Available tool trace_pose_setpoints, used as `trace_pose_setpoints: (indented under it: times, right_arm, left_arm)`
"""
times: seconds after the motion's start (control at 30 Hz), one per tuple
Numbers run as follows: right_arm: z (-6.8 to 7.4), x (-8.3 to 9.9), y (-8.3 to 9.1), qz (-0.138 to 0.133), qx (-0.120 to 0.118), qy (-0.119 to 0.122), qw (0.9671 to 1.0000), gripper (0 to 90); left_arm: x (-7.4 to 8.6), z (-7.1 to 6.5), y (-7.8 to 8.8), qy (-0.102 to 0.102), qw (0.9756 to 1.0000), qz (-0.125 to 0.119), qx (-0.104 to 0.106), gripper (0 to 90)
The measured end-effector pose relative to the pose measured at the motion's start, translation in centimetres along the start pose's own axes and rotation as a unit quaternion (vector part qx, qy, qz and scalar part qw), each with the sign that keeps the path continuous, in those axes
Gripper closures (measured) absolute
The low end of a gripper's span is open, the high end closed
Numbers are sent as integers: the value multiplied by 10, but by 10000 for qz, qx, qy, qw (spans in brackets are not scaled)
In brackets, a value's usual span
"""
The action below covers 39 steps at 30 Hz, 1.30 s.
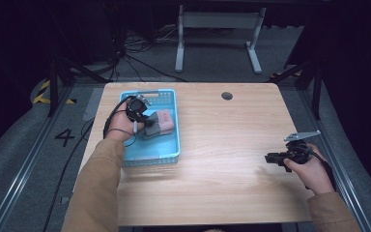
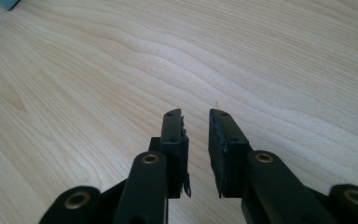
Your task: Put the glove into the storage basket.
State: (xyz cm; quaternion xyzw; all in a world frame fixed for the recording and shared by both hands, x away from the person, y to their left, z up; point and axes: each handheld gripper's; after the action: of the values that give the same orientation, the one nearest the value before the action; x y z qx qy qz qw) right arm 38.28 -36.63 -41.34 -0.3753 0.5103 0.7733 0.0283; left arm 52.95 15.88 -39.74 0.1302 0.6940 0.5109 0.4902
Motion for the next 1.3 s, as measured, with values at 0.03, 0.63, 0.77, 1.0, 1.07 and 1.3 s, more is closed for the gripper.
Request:
trace_pose_setpoints:
  times: [0.03, 0.63, 0.77, 1.0, 1.07, 1.3]
  right_arm:
    - [0, 0, 0, 2, -15, 3, 10000, 762]
    - [0, 6, 1, 16, 23, -36, 10000, 754]
    - [-1, 9, 5, 0, 17, -58, 10000, 750]
    - [-3, 13, 7, -18, 46, -79, 10000, 742]
    - [-2, 12, 6, -24, 51, -82, 10000, 741]
    - [1, 5, 2, -27, -22, 33, 10000, 736]
  left_arm:
    - [0, 0, -1, -8, 10000, 20, 3, 734]
    - [-9, -1, -19, -310, 9977, 557, -210, 730]
    - [-12, 1, -24, -313, 9979, 553, -154, 755]
    - [-12, 1, -28, -8, 9965, 822, -164, 664]
    - [-12, 1, -29, 46, 9961, 833, -293, 569]
    - [-8, -2, -19, 286, 9972, 459, -516, 457]
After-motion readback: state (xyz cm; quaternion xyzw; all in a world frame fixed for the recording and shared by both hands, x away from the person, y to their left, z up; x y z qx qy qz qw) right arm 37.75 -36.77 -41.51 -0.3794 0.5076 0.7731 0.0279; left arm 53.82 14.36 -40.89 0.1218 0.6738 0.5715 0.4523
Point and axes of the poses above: each handheld gripper's, and its own axes: y roughly backward along the jaws, x roughly out of its underside, z roughly to its left, and after that the axes turned 2 degrees about -y, right-handed
